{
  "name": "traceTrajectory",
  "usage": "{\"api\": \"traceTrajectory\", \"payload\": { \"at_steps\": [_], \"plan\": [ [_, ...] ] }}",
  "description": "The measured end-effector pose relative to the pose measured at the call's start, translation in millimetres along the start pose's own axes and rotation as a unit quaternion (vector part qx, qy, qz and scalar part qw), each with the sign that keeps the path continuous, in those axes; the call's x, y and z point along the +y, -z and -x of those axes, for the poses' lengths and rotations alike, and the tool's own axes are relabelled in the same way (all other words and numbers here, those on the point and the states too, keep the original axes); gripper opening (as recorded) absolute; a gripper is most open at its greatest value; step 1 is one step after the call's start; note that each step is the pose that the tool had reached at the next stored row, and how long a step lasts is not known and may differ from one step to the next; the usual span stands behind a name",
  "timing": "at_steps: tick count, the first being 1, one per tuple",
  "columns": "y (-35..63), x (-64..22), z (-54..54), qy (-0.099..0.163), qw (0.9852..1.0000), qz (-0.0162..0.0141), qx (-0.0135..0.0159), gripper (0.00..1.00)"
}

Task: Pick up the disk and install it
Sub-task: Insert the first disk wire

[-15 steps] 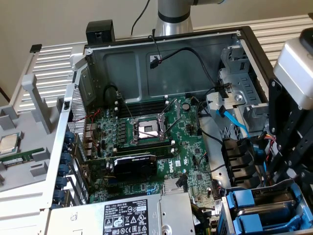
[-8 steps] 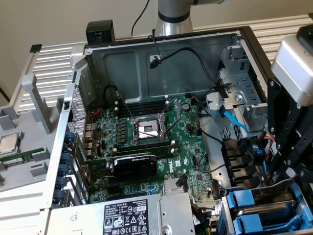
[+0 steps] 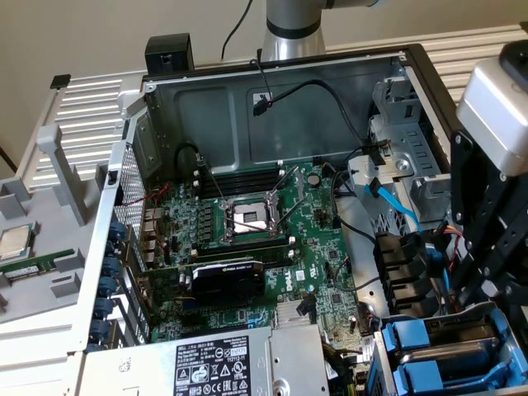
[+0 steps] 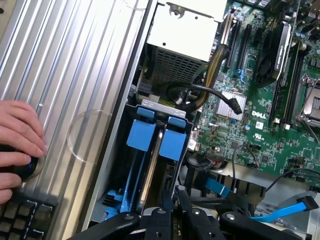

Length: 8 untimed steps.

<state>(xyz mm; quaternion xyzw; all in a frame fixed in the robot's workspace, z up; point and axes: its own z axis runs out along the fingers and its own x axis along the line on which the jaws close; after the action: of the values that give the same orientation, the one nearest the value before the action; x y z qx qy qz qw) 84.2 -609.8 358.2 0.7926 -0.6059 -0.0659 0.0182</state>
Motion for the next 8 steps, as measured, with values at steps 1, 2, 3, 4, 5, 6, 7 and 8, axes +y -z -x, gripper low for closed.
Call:
{"api": "traceTrajectory", "payload": {
  "at_steps": [1, 2, 3, 4, 5, 6, 7, 8],
  "plan": [
    [-0.1, -0.2, 0.7, 0.0, 1.0, 0.0, 0.0, 0.17],
    [-0.1, -0.3, 1.3, -0.001, 1.0, -0.0001, 0.0, 0.17],
    [-0.2, -0.4, 1.6, -0.002, 1.0, -0.0005, 0.0, 0.17],
    [-0.3, -0.4, 1.8, -0.003, 1.0, -0.0009, 0.0, 0.17],
    [-0.3, -0.2, 1.8, -0.005, 1.0, -0.0015, 0.0, 0.17],
    [-0.4, -0.1, 1.9, -0.007, 1.0, -0.0022, -0.0001, 0.17],
    [-0.5, 0.0, 2.1, -0.009, 1.0, -0.0028, -0.0002, 0.17],
    [-0.7, 0.1, 2.3, -0.01, 0.9999, -0.0033, -0.0003, 0.17]
  ]
}}
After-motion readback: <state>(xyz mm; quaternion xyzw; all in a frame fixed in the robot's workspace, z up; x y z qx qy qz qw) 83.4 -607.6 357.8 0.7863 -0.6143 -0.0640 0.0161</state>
